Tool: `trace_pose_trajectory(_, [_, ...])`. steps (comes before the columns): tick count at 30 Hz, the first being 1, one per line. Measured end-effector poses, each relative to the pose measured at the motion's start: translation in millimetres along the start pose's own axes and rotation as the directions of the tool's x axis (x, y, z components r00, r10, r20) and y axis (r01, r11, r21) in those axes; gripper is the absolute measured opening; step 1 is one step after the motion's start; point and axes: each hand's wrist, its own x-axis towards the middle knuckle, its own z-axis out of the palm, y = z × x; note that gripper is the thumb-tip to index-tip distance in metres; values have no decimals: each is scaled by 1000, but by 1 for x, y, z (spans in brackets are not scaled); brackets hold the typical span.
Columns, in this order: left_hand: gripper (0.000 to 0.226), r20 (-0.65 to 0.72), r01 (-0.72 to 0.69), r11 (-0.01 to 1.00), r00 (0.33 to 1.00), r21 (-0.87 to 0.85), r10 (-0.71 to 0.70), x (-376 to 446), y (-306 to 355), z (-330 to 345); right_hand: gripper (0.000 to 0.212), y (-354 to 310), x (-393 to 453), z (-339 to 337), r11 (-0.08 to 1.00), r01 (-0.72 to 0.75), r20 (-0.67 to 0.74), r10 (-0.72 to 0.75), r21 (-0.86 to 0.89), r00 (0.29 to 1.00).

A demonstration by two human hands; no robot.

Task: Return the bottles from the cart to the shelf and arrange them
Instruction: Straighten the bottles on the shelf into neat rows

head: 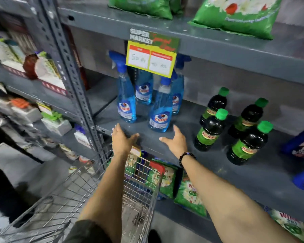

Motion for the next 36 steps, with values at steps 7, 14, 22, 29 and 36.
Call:
trace_pose_trajectory(7, [92,23,-21,998,999,-67,23,63,4,6,48,-5,55,9,992,23,61,-31,123,998])
trace_pose_trajectory(14, [103,-47,24,990,998,-142,-31,80,7,19,36,1,65,13,980,65,95,-83,187,992])
trace_pose_trajectory(22, [86,-35,26,980,999,-195,-33,81,2,16,39,3,62,14,985,43,92,-60,169,994])
trace_pose_trajectory(29, [88,-2,46,974,999,-223,-47,82,2,15,35,3,60,15,988,24,116,-43,155,992])
trace_pose_trajectory(36, [89,-5,25,979,1000,-202,-26,83,1,15,33,0,54,15,990,30,97,-44,135,994])
